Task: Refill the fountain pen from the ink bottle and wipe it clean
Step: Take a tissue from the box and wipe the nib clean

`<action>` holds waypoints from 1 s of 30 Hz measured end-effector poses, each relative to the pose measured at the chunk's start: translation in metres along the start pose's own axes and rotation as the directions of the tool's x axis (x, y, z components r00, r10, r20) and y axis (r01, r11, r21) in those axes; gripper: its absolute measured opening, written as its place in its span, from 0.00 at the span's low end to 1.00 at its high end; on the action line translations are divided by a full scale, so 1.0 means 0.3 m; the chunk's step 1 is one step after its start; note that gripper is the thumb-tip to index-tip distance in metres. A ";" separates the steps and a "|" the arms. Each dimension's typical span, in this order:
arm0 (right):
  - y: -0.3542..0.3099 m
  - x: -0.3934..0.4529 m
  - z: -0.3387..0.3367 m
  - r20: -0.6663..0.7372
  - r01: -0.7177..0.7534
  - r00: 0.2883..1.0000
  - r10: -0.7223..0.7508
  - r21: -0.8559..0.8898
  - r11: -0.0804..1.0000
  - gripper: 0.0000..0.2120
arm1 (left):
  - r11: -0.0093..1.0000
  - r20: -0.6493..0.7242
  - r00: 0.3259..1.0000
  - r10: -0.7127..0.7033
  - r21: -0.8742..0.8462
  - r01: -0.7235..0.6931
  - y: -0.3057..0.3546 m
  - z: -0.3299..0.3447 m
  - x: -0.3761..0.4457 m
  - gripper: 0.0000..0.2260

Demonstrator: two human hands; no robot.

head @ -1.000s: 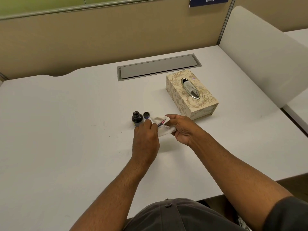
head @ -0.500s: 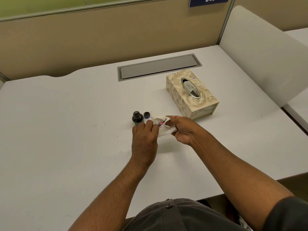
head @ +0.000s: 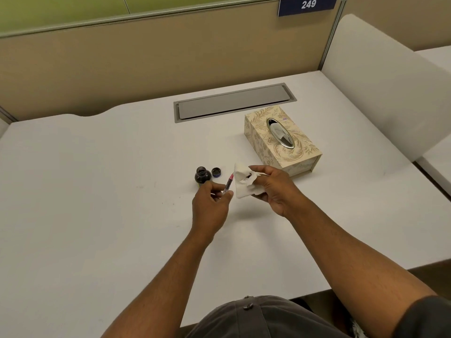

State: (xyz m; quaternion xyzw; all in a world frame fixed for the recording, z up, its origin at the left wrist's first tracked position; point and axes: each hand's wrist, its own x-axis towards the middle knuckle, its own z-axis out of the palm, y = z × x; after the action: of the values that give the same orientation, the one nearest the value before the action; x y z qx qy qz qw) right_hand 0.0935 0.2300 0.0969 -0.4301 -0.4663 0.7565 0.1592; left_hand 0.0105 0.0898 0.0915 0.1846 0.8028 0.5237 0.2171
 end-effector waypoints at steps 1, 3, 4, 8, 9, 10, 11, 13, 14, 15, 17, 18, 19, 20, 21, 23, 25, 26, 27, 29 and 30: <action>0.003 -0.006 0.006 0.000 0.026 1.000 -0.026 0.005 1.000 0.14 | 0.999 0.032 0.999 -0.041 -0.033 0.042 0.007 -0.001 -0.001 0.04; 0.011 -0.014 0.016 -0.009 0.057 0.998 -0.057 -0.003 0.998 0.12 | 0.996 0.051 0.997 -0.059 -0.064 0.062 0.013 -0.002 -0.007 0.04; 0.014 -0.013 0.020 -0.017 0.063 0.998 -0.063 -0.009 0.998 0.11 | 0.995 0.044 0.997 -0.062 -0.072 0.065 0.015 -0.001 -0.008 0.04; 0.020 -0.005 0.022 -0.003 0.059 0.998 -0.059 0.005 0.998 0.10 | 0.996 0.016 0.998 -0.057 -0.069 0.057 0.024 -0.002 -0.008 0.05; 0.020 -0.005 0.021 0.007 0.049 0.999 -0.049 0.009 0.999 0.10 | 0.996 0.008 0.998 -0.056 -0.063 0.057 0.025 -0.004 -0.008 0.05; 0.019 -0.004 0.021 0.015 0.038 0.999 -0.038 0.007 0.999 0.10 | 0.997 0.001 0.998 -0.056 -0.054 0.056 0.025 -0.005 -0.007 0.05; 0.021 -0.003 0.021 0.024 0.028 0.999 -0.028 0.005 1.000 0.11 | 0.997 -0.004 0.998 -0.056 -0.048 0.056 0.027 -0.006 -0.007 0.05; 0.024 0.001 0.021 0.048 0.016 0.999 -0.016 0.006 1.000 0.12 | 0.998 -0.010 0.999 -0.053 -0.041 0.052 0.030 -0.008 -0.005 0.05; 0.024 0.001 0.022 0.058 0.013 0.998 -0.013 0.002 1.000 0.12 | 0.998 -0.012 0.999 -0.050 -0.038 0.049 0.031 -0.010 -0.004 0.05; 0.026 0.004 0.024 0.062 0.011 0.998 -0.011 -0.002 1.000 0.11 | 0.998 -0.013 0.999 -0.047 -0.034 0.047 0.032 -0.011 -0.002 0.05; 0.026 0.008 0.026 0.067 0.008 0.998 -0.008 0.004 1.000 0.10 | 0.999 -0.009 0.999 -0.039 -0.015 0.039 0.032 -0.013 -0.001 0.05; 0.023 0.008 0.028 0.074 0.003 0.997 -0.004 0.019 1.000 0.09 | 0.999 -0.004 0.999 -0.033 -0.003 0.033 0.032 -0.013 0.000 0.05; 0.020 0.005 0.030 0.088 -0.001 0.996 -0.001 0.028 1.000 0.10 | 1.000 0.002 1.000 -0.026 0.010 0.026 0.032 -0.013 0.000 0.05; 0.018 0.003 0.033 0.099 -0.001 0.995 -0.002 0.024 1.000 0.12 | 1.000 0.008 1.000 -0.021 0.023 0.021 0.031 -0.013 0.000 0.05; 0.017 0.000 0.034 0.101 0.003 0.995 -0.004 0.016 1.000 0.13 | 0.999 0.011 1.000 -0.018 0.034 0.017 0.030 -0.012 0.000 0.05; 0.015 -0.010 0.038 0.095 0.008 0.995 -0.012 0.047 0.999 0.12 | 0.999 0.014 1.000 -0.012 0.051 0.012 0.026 -0.010 -0.001 0.05; 0.016 -0.020 0.047 0.109 0.000 0.994 -0.014 0.121 0.993 0.06 | 0.999 0.010 1.000 -0.003 0.053 0.002 0.022 -0.009 -0.001 0.05; 0.014 -0.025 0.051 0.113 0.000 0.993 -0.016 0.139 0.990 0.04 | 0.998 0.007 1.000 0.007 0.055 -0.007 0.021 -0.009 -0.001 0.05; 0.013 -0.029 0.056 0.108 0.002 0.994 -0.018 0.152 0.988 0.05 | 0.998 0.004 1.000 0.018 0.065 -0.018 0.020 -0.009 -0.001 0.05; 0.013 -0.031 0.062 0.098 0.001 0.995 -0.020 0.186 0.983 0.10 | 0.993 -0.014 0.998 0.058 0.100 -0.056 0.014 -0.009 0.001 0.06; 0.015 -0.031 0.064 0.097 -0.007 0.995 -0.013 0.206 0.979 0.13 | 0.987 -0.032 0.994 0.103 0.125 -0.099 0.009 -0.009 0.002 0.06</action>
State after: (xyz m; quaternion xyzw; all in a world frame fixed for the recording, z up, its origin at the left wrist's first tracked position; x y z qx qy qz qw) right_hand 0.0842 0.2106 0.1015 -0.3731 -0.3934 0.8206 0.1808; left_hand 0.0086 0.0892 0.0950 0.2281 0.8271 0.4870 0.1632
